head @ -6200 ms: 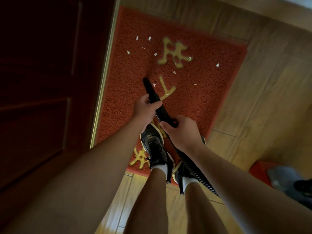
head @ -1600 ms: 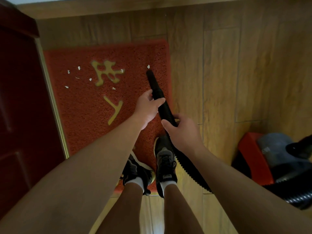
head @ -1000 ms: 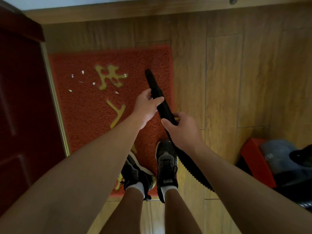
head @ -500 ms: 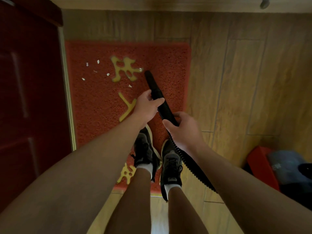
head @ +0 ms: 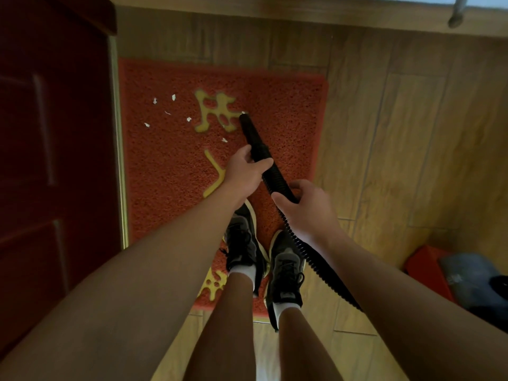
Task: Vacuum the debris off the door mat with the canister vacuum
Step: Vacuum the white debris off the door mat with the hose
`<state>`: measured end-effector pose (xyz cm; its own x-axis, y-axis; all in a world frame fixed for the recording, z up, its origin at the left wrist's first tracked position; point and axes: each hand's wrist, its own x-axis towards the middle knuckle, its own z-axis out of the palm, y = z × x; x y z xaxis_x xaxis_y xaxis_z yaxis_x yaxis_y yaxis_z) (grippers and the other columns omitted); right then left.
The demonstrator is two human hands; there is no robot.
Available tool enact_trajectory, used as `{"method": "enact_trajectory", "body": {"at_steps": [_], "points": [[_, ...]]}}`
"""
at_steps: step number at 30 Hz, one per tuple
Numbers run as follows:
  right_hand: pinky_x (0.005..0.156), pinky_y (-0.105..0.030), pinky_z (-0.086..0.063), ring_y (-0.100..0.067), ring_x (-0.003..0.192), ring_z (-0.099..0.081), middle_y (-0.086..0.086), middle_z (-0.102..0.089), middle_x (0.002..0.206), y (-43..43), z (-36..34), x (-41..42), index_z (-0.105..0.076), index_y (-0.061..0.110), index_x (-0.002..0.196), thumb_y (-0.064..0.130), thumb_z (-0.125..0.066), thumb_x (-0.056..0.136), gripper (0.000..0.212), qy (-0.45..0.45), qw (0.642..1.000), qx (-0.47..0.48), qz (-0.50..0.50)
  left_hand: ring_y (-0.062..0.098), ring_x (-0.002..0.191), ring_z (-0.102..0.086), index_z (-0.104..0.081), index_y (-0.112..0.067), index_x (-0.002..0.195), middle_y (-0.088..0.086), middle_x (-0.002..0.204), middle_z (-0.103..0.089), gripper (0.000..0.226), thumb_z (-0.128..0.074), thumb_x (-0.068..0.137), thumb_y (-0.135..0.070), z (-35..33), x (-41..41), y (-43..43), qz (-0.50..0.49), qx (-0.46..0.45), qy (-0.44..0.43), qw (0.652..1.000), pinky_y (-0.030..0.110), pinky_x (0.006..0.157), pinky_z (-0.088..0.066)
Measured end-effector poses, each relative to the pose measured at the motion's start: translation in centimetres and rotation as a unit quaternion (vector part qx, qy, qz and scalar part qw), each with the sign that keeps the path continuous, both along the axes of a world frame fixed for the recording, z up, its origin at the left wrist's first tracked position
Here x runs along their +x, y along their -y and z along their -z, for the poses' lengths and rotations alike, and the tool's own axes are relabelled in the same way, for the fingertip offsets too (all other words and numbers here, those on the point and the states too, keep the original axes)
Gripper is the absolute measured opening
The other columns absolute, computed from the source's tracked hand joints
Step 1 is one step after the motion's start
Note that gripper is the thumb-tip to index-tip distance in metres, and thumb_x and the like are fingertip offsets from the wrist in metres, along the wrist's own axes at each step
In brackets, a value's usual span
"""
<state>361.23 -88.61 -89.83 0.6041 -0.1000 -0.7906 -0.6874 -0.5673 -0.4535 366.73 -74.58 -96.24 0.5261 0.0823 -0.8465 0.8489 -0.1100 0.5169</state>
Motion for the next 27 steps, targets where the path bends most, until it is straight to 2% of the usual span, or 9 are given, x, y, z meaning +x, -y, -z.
{"method": "enact_trajectory", "body": {"at_steps": [3,6,12,16,18,21,27], "points": [[0.046,-0.034,-0.051,-0.016,0.058,-0.066,0.004,-0.067,0.072,-0.6,0.0,0.2,-0.065,0.023,0.119,0.045,-0.065,0.094,0.034,0.000,1.000,-0.004,0.002,0.024,0.120,-0.062,-0.053,-0.016,0.141,0.003,0.133,-0.062,0.046,-0.068,0.098,-0.015,0.0,0.1,-0.6,0.012,-0.003,-0.001,1.000,0.047,0.103,-0.054],[0.042,-0.028,-0.045,-0.013,0.054,-0.062,0.004,-0.067,0.070,-1.1,0.0,0.3,-0.066,0.023,0.120,0.044,-0.065,0.094,0.033,0.008,1.000,-0.005,0.007,0.025,0.120,-0.062,-0.054,-0.018,0.139,0.003,0.133,-0.063,0.042,-0.066,0.099,-0.013,0.1,0.4,-1.1,0.013,-0.019,0.002,1.000,0.047,0.103,-0.054],[0.041,-0.027,-0.042,-0.012,0.051,-0.059,0.005,-0.066,0.068,-1.8,-0.2,0.5,-0.066,0.025,0.114,0.044,-0.065,0.094,0.028,0.004,1.000,-0.009,0.011,0.024,0.117,-0.064,-0.058,-0.017,0.137,0.003,0.130,-0.065,0.039,-0.067,0.099,-0.017,0.2,0.6,-1.9,0.031,-0.024,0.001,0.999,0.045,0.100,-0.055],[0.044,-0.029,-0.043,-0.012,0.052,-0.060,0.005,-0.066,0.070,-1.9,-0.2,0.6,-0.067,0.023,0.115,0.044,-0.065,0.094,0.030,0.008,1.000,-0.010,0.010,0.021,0.113,-0.065,-0.061,-0.023,0.123,0.001,0.124,-0.067,0.025,-0.066,0.099,-0.016,0.4,0.6,-2.1,0.033,-0.026,0.008,0.999,0.039,0.094,-0.056],[0.042,-0.027,-0.042,-0.011,0.052,-0.059,0.005,-0.066,0.070,-2.1,-0.2,0.6,-0.067,0.023,0.116,0.044,-0.064,0.094,0.030,0.009,1.000,-0.009,0.009,0.020,0.112,-0.066,-0.062,-0.025,0.119,0.000,0.122,-0.068,0.023,-0.066,0.098,-0.016,0.5,0.6,-2.3,0.037,-0.023,0.010,0.999,0.040,0.095,-0.056],[0.039,-0.022,-0.038,-0.009,0.050,-0.058,0.006,-0.066,0.069,-2.3,-0.3,0.7,-0.067,0.023,0.114,0.044,-0.064,0.094,0.029,0.013,1.000,-0.014,-0.002,0.021,0.112,-0.066,-0.063,-0.026,0.118,0.000,0.122,-0.069,0.023,-0.067,0.098,-0.017,0.6,0.7,-2.5,0.040,-0.019,0.009,0.999,0.042,0.096,-0.056],[0.039,-0.025,-0.042,-0.010,0.050,-0.059,0.005,-0.067,0.071,-2.5,-0.5,1.1,-0.067,0.023,0.115,0.045,-0.064,0.095,0.030,0.015,1.000,-0.012,0.003,0.020,0.111,-0.066,-0.064,-0.018,0.123,0.001,0.120,-0.069,0.025,-0.066,0.098,-0.015,0.7,1.1,-2.7,0.028,-0.029,0.006,0.999,0.040,0.097,-0.056]]}}
